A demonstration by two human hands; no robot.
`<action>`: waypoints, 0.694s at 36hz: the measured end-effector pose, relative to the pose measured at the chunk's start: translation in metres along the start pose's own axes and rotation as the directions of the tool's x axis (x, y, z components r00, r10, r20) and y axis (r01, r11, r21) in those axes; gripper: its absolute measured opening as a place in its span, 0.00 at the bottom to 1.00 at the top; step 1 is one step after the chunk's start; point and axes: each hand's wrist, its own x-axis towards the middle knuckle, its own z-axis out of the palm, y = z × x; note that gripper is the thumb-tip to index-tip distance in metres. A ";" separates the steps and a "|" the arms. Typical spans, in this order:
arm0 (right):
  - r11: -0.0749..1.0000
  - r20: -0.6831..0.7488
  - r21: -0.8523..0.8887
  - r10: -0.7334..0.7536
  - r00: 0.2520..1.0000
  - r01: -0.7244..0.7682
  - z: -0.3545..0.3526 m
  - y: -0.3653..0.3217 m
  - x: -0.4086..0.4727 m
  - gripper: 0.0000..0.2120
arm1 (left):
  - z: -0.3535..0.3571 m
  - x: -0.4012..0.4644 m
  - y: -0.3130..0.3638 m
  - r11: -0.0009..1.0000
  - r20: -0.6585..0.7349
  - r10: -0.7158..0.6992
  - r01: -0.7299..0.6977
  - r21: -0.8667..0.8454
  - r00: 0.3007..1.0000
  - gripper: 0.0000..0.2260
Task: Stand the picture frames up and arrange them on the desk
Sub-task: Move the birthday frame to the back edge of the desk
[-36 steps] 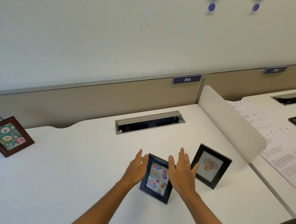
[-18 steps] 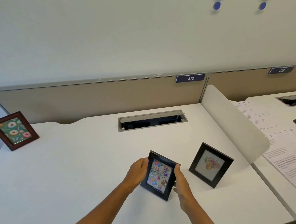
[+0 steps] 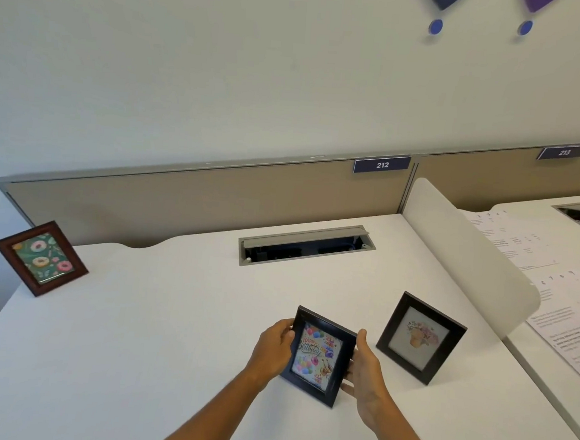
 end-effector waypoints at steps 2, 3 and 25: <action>1.000 0.003 0.000 -0.001 1.000 0.001 0.003 -0.001 -0.002 0.39 | -0.001 0.000 -0.003 1.000 -0.025 0.001 -0.001 0.001 1.000 0.15; 1.000 0.003 -0.001 -0.004 1.000 0.004 0.004 -0.001 -0.003 0.40 | -0.001 0.000 -0.004 1.000 -0.037 -0.001 0.001 -0.002 0.999 0.14; 0.982 0.156 -0.172 -0.054 0.986 0.081 0.110 -0.035 0.018 0.33 | -0.093 0.011 -0.042 0.994 -0.261 -0.047 0.020 -0.106 0.964 0.11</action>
